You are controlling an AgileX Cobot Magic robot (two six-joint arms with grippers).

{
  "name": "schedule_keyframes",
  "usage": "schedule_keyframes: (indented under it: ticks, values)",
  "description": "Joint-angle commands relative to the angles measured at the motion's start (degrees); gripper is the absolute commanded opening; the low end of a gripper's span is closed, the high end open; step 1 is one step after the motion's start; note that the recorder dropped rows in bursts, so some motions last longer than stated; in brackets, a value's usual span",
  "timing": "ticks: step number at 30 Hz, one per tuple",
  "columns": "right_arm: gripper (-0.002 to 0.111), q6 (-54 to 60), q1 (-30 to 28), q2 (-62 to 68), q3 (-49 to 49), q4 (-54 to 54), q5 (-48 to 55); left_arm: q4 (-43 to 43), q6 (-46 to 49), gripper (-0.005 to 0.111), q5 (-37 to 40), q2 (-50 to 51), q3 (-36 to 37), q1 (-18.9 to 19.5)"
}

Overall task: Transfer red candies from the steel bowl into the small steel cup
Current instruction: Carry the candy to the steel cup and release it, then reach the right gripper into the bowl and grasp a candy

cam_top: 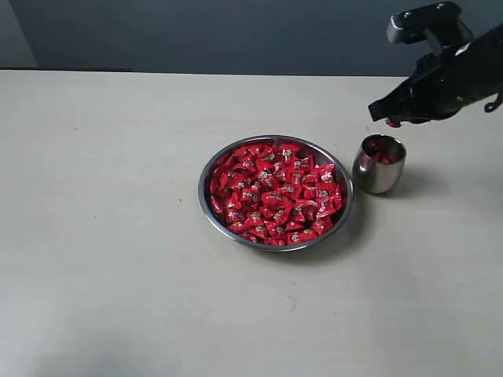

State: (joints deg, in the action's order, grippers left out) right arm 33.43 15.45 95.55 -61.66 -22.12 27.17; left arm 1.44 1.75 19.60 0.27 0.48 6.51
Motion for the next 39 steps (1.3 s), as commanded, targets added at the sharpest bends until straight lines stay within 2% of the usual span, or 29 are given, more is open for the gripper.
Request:
schedule_keyframes:
  ticks: [1,9,18,22,27,34,39]
  values:
    - [0.002,0.2,-0.8,-0.5,3.7,-1.6,-4.1,0.1,-0.1,0.000,-0.3,-0.3,-0.5,-0.3]
    - [0.003,0.2,-0.8,4.5,3.7,-1.7,-5.4,0.1,-0.1,0.000,-0.3,-0.3,-0.5,-0.3]
    - [0.035,0.2,-0.8,4.7,3.7,-2.7,-7.8,0.1,-0.1,0.000,-0.3,-0.3,-0.5,-0.3]
    - [0.040,0.2,0.1,4.0,3.7,-7.4,-8.7,0.1,-0.1,0.000,-0.3,-0.3,-0.5,-0.3]
    - [0.040,0.8,5.6,3.3,3.7,-7.9,-7.8,0.1,-0.1,0.000,-0.3,-0.3,-0.5,-0.3]
    - [0.040,7.2,15.6,5.4,3.5,-7.9,-9.1,0.1,-0.1,0.000,-0.3,-0.3,-0.5,-0.3]
    - [0.041,7.7,18.8,8.3,2.4,-8.1,-10.4,0.1,-0.1,0.000,-0.3,-0.3,-0.5,-0.3]
